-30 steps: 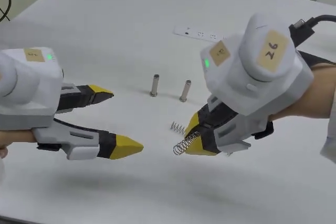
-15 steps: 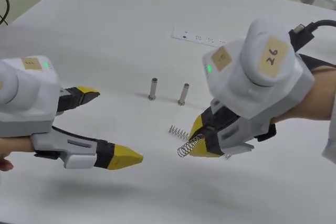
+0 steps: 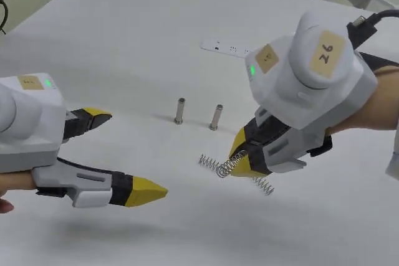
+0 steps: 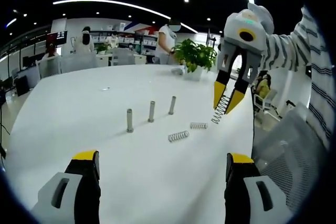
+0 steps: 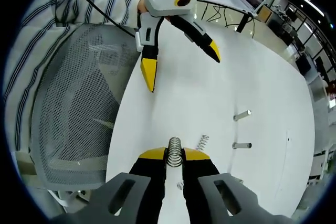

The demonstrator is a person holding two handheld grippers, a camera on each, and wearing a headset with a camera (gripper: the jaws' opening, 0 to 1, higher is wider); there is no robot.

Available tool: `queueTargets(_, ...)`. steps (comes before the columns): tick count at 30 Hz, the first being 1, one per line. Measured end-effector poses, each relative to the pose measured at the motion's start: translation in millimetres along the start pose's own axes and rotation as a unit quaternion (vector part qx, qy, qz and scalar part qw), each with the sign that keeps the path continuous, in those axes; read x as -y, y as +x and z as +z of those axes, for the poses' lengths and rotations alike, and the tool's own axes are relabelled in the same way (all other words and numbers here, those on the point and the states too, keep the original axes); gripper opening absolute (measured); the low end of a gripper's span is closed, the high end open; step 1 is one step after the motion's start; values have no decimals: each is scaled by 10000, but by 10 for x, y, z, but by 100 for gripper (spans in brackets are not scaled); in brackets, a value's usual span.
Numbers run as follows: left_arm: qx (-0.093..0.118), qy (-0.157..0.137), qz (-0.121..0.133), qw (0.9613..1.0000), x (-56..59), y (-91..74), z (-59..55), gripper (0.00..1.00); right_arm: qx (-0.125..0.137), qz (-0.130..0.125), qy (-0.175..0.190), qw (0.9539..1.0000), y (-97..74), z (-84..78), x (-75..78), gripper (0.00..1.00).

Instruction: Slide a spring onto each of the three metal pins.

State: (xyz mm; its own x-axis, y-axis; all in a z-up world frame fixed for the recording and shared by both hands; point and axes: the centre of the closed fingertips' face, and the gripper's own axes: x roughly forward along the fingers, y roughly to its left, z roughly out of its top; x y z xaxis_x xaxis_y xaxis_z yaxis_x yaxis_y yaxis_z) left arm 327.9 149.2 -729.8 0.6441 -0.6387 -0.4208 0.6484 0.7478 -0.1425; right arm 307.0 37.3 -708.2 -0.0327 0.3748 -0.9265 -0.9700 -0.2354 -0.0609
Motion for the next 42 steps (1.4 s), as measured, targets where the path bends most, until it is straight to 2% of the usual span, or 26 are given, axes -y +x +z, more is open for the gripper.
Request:
queueTargets(6,40,-21,112,9999,-24,-42,28,98,-39,-99,-29,9999,-89,19,140,8)
queueTargets(10,21,68,221,9997,-62,-62,35,98,-75,-170,-53,9998,-138,15,235,8)
queueTargets(18,-104,27,210,9997,-18,-104,-24,98,-166,-214,-198,9994,-184,43,413,8)
queueTargets(22,-93,20,289,9995,-19,-113,-24,98,-207,-242,-260,9992,-179,42,559,8)
queueTargets(30,-147,66,258,9995,5,-108,-47,98,-295,-305,-375,9984,-194,75,851,8)
queueTargets(33,36,-144,204,9997,9,-98,-30,98,-332,-368,-389,9980,-195,97,990,8)
queueTargets(36,-25,-131,244,9996,-16,-101,-61,98,-351,-400,-407,9978,-174,126,1093,8)
queueTargets(42,-43,-171,272,9995,-94,-130,-85,98,-461,-385,-533,9968,-90,165,1206,8)
